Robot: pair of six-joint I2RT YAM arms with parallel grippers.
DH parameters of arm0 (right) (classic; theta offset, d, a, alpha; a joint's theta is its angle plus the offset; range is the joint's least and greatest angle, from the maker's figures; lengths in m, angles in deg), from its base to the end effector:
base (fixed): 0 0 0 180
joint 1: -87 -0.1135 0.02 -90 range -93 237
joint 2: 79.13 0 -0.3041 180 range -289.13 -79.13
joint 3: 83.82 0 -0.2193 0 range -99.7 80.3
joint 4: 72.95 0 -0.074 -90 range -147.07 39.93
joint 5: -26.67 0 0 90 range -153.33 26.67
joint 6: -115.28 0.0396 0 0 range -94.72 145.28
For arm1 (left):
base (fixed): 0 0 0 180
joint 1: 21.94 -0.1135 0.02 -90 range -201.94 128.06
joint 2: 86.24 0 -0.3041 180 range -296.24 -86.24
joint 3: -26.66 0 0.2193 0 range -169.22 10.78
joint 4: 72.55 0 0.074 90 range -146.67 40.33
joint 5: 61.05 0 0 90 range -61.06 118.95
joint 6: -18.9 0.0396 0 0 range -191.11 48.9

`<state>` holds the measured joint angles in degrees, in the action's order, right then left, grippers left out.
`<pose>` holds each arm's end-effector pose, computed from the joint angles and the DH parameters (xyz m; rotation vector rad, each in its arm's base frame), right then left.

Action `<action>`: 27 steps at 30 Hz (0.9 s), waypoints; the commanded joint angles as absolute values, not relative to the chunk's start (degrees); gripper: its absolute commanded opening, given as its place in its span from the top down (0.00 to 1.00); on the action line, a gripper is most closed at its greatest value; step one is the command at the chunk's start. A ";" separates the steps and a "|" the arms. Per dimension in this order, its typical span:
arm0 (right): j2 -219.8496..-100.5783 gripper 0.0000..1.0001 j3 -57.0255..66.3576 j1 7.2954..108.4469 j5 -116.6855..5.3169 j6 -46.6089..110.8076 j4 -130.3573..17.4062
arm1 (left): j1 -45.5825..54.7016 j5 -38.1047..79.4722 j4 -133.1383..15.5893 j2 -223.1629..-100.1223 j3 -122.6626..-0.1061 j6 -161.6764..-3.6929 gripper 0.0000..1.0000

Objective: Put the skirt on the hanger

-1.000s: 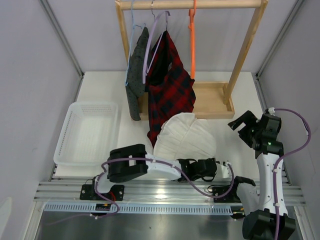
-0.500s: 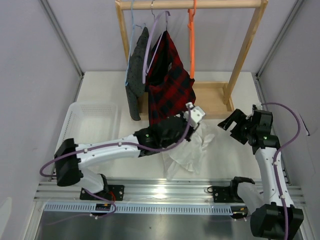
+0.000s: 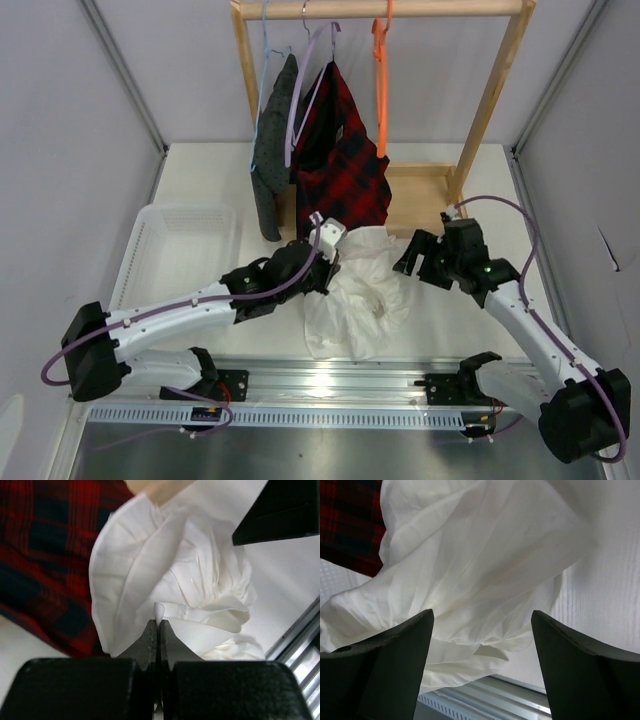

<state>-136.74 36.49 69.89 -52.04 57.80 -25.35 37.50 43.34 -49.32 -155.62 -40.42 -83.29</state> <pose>0.1462 0.0531 0.2977 0.2295 2.4318 0.6378 0.1272 -0.1960 0.3409 0.6679 1.9317 -0.5432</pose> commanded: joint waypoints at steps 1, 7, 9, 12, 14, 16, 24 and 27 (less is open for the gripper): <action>-136.53 0.18 37.76 63.55 -56.73 61.22 -27.72 | 36.25 42.57 -48.14 -152.42 -34.76 -89.37 1.00; -130.82 0.23 38.55 47.75 -68.58 69.21 -23.42 | 34.05 43.10 -46.21 -154.35 -34.12 -90.88 1.00; -127.92 0.25 39.34 44.56 -72.09 71.42 -21.83 | 33.70 43.01 -45.86 -154.96 -34.65 -90.88 1.00; -123.09 0.32 42.15 35.79 -77.98 78.35 -17.44 | 32.47 42.92 -44.81 -155.76 -35.88 -90.88 1.00; -121.50 0.37 43.12 33.22 -79.49 80.12 -17.08 | 32.03 42.75 -44.54 -155.67 -36.15 -90.79 1.00; -122.45 0.40 44.70 29.80 -80.20 82.40 -17.52 | 31.85 42.48 -44.28 -155.58 -36.85 -90.35 1.00; -128.52 0.43 48.13 21.52 -86.70 88.48 -22.17 | 31.67 41.87 -42.70 -155.32 -39.75 -89.03 1.00; -130.19 0.44 49.10 22.57 -87.76 88.22 -25.16 | 31.67 41.69 -42.26 -155.32 -40.10 -89.12 1.00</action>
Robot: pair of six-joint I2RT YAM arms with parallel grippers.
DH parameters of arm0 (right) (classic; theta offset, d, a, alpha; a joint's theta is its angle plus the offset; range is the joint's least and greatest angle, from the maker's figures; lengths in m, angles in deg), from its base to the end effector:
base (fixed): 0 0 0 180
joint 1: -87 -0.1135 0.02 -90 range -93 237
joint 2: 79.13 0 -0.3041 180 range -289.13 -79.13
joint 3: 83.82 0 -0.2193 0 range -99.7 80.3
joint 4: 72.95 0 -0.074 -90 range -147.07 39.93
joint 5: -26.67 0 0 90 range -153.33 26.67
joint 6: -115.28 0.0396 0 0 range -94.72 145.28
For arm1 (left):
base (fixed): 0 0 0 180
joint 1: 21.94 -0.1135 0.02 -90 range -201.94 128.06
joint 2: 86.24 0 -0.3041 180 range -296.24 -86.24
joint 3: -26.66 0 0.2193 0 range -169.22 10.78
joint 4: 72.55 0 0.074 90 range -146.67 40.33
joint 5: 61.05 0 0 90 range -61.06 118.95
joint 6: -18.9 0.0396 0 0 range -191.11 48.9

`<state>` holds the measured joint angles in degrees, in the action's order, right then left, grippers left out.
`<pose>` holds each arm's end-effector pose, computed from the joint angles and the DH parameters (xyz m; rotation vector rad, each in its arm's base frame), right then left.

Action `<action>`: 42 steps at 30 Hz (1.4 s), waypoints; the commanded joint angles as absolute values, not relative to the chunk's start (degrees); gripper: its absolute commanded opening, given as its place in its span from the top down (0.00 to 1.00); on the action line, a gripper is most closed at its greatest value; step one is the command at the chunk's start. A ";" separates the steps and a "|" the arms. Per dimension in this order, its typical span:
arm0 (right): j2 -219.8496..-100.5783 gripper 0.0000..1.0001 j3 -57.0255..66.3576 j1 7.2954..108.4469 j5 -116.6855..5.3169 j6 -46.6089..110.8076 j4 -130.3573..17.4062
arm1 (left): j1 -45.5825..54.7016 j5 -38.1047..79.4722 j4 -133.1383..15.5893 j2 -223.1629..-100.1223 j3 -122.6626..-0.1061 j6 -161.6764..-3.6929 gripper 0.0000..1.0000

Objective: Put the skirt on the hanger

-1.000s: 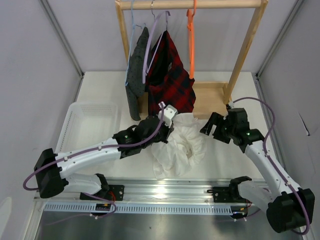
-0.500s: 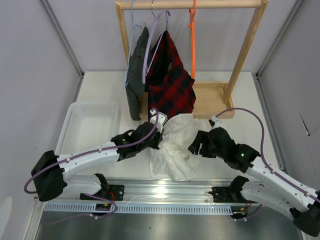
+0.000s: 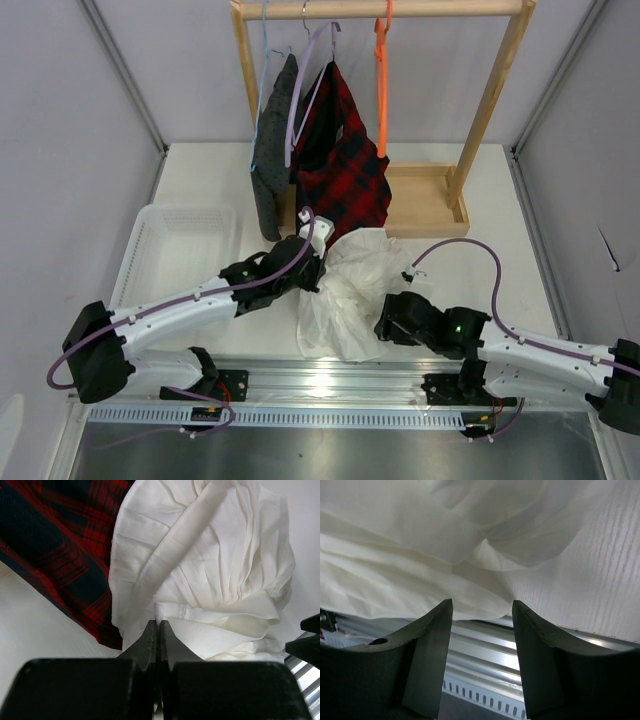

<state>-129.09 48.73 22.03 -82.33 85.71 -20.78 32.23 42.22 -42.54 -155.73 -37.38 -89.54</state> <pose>0.0573 0.0923 0.2458 0.0344 2.5271 0.5203 0.1382 -0.1758 0.3122 0.5507 2.1396 -0.4663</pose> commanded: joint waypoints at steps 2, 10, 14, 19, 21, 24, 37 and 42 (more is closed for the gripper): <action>-131.33 0.49 49.27 23.45 -88.54 87.95 -26.21 | 31.67 41.60 -41.91 -155.05 -40.28 -89.30 1.00; -132.74 0.50 49.54 26.18 -88.02 86.89 -31.94 | 31.67 41.34 -41.20 -155.23 -41.69 -89.74 1.00; -134.24 0.50 50.50 26.09 -88.99 89.00 -32.55 | 31.67 41.16 -41.12 -155.49 -42.30 -89.65 1.00; -134.59 0.53 51.73 25.57 -90.21 91.81 -33.87 | 31.67 41.34 -40.41 -155.23 -42.74 -89.48 1.00; -135.03 0.53 52.17 25.21 -90.57 92.69 -34.65 | 31.67 41.51 -40.24 -155.05 -42.39 -89.47 1.00; -136.95 0.53 52.35 25.30 -91.45 93.13 -35.54 | 31.67 41.69 -40.41 -154.97 -42.21 -89.56 1.00; -142.32 0.61 52.18 23.89 -97.16 95.33 -38.61 | 31.67 41.95 -40.24 -154.70 -42.57 -89.12 1.00; -143.38 0.80 51.38 23.98 -99.18 94.28 -38.44 | 31.76 42.13 -39.80 -154.44 -43.09 -88.60 1.00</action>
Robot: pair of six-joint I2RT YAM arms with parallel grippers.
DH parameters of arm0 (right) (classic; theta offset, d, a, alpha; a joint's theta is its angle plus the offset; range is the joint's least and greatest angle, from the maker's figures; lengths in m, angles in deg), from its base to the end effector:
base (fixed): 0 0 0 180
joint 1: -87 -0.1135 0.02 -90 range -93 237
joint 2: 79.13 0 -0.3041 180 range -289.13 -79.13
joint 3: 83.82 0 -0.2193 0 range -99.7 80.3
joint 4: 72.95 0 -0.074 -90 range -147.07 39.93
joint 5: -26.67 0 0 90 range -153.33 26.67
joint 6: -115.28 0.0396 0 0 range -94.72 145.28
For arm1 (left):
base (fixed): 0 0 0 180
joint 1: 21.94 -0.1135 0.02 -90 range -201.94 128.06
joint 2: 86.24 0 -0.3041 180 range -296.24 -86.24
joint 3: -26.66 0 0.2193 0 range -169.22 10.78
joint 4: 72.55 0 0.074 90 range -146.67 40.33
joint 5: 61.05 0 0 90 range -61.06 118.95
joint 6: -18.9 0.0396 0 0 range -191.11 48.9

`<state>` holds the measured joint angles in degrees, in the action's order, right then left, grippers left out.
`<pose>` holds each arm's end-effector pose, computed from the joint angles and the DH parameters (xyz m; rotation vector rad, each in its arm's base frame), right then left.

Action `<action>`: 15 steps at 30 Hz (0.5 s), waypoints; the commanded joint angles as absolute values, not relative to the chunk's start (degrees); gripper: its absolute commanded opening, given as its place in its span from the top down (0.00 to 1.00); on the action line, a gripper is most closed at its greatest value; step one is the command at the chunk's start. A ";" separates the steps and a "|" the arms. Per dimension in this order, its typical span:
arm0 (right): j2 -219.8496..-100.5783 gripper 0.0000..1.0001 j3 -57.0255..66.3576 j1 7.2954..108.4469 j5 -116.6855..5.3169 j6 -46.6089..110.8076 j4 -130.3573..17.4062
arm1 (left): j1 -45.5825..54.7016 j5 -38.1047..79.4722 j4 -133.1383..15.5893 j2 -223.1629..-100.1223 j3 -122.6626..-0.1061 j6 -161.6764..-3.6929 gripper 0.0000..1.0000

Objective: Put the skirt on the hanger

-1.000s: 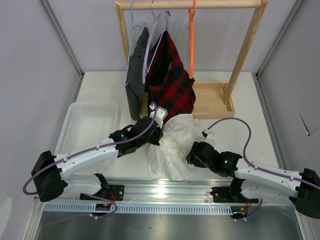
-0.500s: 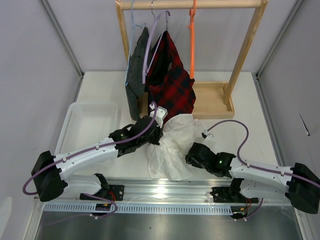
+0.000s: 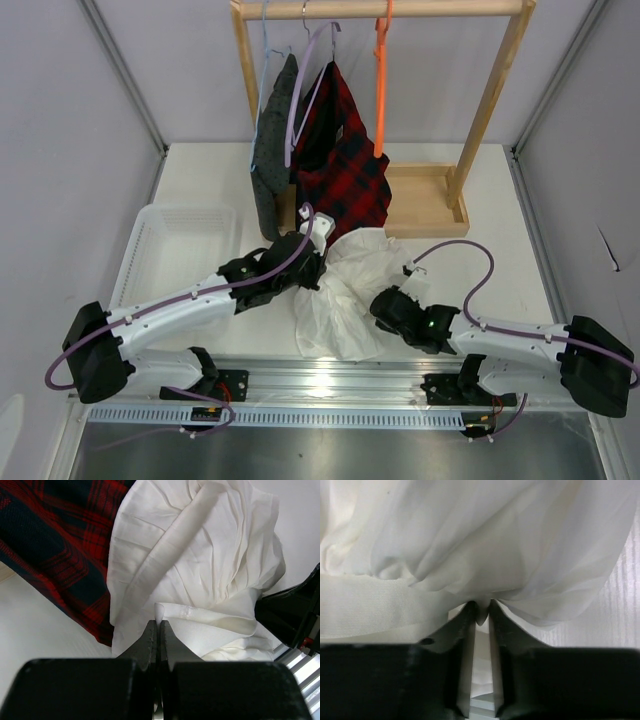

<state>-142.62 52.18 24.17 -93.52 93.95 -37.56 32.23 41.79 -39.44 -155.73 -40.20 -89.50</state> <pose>0.0877 0.1273 0.2239 0.3253 2.3755 0.4246 0.1382 -0.1764 0.3225 0.5581 2.1447 -0.4702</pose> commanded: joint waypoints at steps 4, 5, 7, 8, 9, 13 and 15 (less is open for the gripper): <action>-140.67 1.00 47.26 23.89 -102.69 92.26 -29.95 | 31.67 41.87 -38.57 -152.69 -44.76 -87.37 1.00; -137.79 1.00 45.34 24.15 -103.57 91.30 -28.09 | 31.67 41.60 -38.13 -152.33 -45.28 -87.02 1.00; -134.08 1.00 43.40 25.03 -104.28 88.67 -23.51 | 31.67 40.90 -37.17 -151.63 -47.13 -85.96 1.00; -132.24 1.00 40.95 26.78 -103.85 86.30 -21.93 | 31.67 39.85 -36.81 -150.84 -47.74 -85.70 1.00; -128.48 1.00 39.62 27.75 -103.58 84.80 -20.17 | 31.67 39.15 -36.55 -150.49 -48.88 -85.26 1.00; -122.47 1.00 31.89 35.30 -99.46 76.19 -13.84 | 31.76 34.75 -36.37 -148.47 -52.22 -84.29 1.00; -121.85 1.00 26.64 40.12 -95.95 71.11 -11.47 | 31.85 32.04 -36.72 -147.68 -53.46 -83.94 1.00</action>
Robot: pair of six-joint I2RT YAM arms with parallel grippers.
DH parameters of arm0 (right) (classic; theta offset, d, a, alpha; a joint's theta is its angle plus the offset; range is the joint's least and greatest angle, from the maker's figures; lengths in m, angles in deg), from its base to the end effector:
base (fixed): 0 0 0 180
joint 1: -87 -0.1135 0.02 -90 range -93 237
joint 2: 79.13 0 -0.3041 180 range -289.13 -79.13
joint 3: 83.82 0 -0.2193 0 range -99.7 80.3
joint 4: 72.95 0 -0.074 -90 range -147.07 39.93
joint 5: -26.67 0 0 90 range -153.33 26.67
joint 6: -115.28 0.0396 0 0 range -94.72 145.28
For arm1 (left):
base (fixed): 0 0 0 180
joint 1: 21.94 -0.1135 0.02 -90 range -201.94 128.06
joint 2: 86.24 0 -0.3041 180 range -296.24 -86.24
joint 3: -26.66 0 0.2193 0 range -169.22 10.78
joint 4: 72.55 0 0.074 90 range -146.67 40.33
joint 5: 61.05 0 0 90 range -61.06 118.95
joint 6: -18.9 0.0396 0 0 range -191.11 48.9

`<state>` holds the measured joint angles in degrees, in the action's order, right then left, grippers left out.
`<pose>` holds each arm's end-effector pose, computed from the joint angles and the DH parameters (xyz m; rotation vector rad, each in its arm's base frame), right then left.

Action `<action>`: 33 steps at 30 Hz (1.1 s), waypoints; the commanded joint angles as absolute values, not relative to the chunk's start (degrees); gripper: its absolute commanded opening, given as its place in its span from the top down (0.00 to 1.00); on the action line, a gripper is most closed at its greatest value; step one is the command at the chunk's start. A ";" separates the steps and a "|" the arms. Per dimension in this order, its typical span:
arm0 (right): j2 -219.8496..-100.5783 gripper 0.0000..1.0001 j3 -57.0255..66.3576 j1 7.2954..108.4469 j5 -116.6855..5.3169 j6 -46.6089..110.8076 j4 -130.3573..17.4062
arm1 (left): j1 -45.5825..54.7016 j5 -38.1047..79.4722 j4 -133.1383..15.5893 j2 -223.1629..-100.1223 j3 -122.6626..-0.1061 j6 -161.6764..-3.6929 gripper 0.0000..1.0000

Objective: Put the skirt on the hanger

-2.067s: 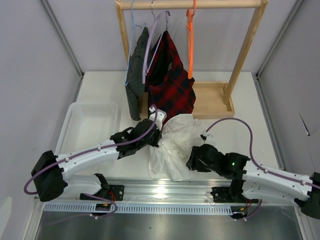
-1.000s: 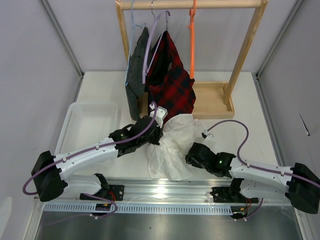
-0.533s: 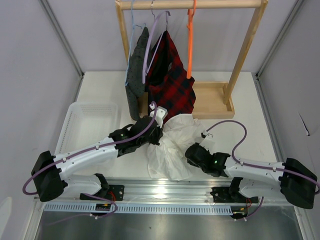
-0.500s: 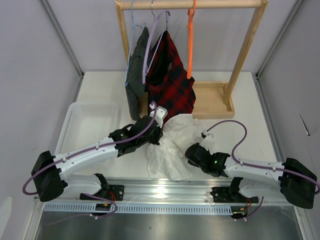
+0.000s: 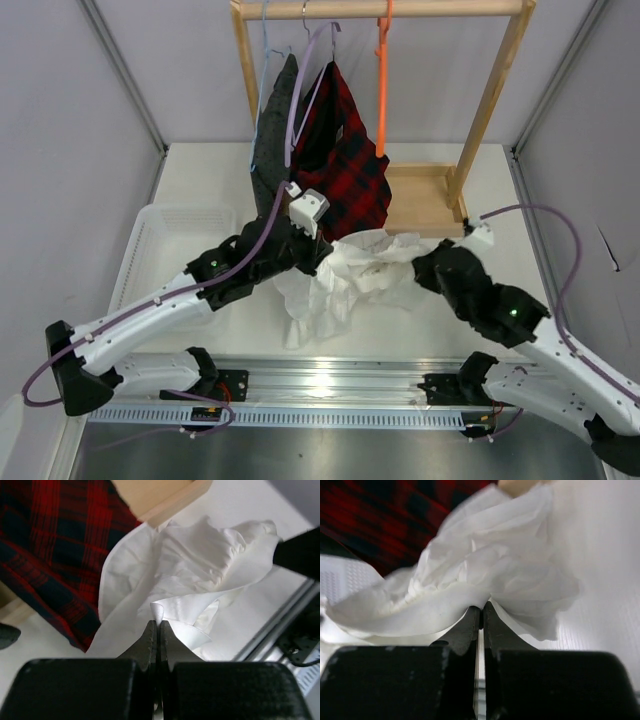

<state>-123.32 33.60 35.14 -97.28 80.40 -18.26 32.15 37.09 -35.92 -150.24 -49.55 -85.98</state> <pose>0.0768 0.0620 0.3314 0.3831 2.0844 0.4718 0.1243 -0.1620 0.3864 0.5983 1.9595 -0.6265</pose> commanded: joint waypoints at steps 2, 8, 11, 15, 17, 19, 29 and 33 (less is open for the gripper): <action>-122.28 1.00 23.28 42.78 -94.18 68.01 -10.32 | 31.94 30.45 -37.59 -147.50 -54.86 -83.94 1.00; -127.02 1.00 9.30 53.05 -90.93 56.94 -7.94 | 32.73 31.13 -39.53 -147.14 -56.19 -82.53 1.00; -130.62 1.00 5.87 60.79 -82.60 53.25 -8.03 | 32.73 34.55 -39.88 -148.37 -55.22 -82.44 1.00; -130.90 1.00 11.38 64.58 -75.55 53.49 -9.52 | 32.64 37.99 -44.53 -149.52 -45.95 -86.73 1.00; -129.07 1.00 17.85 64.59 -74.15 54.90 -10.39 | 32.64 39.48 -49.01 -150.13 -41.19 -89.63 1.00; -127.66 1.00 22.62 64.67 -72.91 56.04 -12.24 | 32.64 40.37 -54.00 -150.66 -36.87 -90.96 1.00; -123.78 1.00 37.41 60.11 -69.83 60.35 -15.06 | 32.55 39.76 -67.04 -152.86 -24.02 -93.52 0.63; -127.28 1.00 35.83 58.52 -72.81 61.76 -14.71 | 32.55 38.27 -66.17 -147.87 -24.37 -93.17 0.48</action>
